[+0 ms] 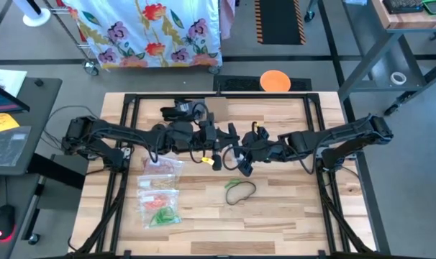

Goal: Sort rubber bands
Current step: Put the black rubber band into the transparent zip bag

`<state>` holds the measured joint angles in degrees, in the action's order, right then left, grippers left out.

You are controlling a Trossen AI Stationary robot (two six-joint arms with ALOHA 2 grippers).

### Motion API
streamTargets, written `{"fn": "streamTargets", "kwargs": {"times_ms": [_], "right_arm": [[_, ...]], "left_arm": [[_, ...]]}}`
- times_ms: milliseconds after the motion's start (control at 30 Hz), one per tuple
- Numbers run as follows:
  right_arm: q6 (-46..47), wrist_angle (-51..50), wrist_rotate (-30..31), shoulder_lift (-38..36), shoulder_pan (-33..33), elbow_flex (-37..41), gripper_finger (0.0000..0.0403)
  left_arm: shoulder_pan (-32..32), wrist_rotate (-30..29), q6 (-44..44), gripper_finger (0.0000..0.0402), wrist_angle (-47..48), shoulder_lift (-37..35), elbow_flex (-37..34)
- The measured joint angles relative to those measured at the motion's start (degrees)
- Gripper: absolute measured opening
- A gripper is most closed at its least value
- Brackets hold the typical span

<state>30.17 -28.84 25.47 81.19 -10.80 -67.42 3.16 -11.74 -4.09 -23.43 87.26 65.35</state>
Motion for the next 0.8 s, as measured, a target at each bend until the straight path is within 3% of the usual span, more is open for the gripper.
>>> {"fn": "streamTargets", "kwargs": {"times_ms": [600, 800], "right_arm": [[-0.2, 4.6, 1.8, 0.0, 0.5, 0.0, 0.0], [-0.2, 4.6, 1.8, 0.0, 0.5, 0.0, 0.0]], "left_arm": [[1.0, -4.2, 2.2, 0.0, -7.0, 0.0, -10.1], [1.5, -4.8, 1.5, 0.0, -6.8, 0.0, -10.3]]}}
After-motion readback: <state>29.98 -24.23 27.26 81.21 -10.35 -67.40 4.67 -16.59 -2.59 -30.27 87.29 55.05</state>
